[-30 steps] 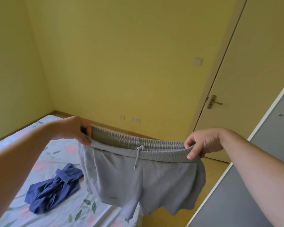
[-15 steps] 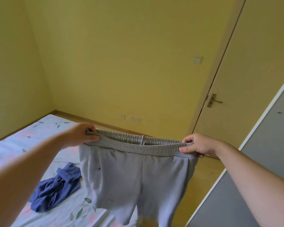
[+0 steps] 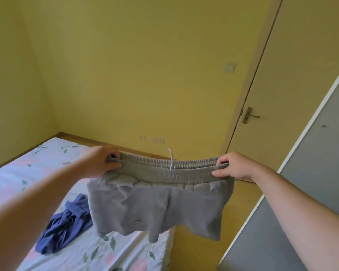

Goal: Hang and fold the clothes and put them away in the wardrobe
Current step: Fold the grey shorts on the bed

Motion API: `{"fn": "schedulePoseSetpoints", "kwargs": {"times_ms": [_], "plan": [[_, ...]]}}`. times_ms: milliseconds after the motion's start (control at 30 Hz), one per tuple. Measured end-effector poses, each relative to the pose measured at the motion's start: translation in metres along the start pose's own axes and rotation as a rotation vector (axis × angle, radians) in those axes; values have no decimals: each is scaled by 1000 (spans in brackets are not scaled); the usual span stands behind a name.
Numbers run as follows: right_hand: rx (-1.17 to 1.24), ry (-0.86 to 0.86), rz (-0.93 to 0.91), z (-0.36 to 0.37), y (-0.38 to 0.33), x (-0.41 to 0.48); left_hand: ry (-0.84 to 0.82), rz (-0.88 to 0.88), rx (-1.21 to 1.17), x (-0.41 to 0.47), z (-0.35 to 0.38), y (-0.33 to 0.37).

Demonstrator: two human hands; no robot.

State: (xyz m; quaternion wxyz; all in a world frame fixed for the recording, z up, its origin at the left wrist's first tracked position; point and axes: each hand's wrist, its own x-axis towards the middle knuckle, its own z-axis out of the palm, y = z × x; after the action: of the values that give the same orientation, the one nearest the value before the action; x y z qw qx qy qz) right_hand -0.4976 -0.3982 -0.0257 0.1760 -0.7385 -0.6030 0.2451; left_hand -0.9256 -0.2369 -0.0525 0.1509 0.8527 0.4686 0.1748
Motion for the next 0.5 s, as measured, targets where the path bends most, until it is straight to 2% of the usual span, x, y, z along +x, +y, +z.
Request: {"fn": "schedulePoseSetpoints", "kwargs": {"times_ms": [33, 67, 167, 233, 500], "plan": [[-87, 56, 18, 7, 0, 2, -59, 4, 39, -1, 13, 5], [-91, 124, 20, 14, 1, 5, -36, -9, 4, 1, 22, 6], [-49, 287, -5, 29, 7, 7, 203, -92, -185, 9, 23, -2], [-11, 367, -14, 33, 13, 8, 261, -108, -197, 10, 18, -9], [21, 256, -24, 23, 16, 5, 170, -70, -151, 10, 15, -12]]}}
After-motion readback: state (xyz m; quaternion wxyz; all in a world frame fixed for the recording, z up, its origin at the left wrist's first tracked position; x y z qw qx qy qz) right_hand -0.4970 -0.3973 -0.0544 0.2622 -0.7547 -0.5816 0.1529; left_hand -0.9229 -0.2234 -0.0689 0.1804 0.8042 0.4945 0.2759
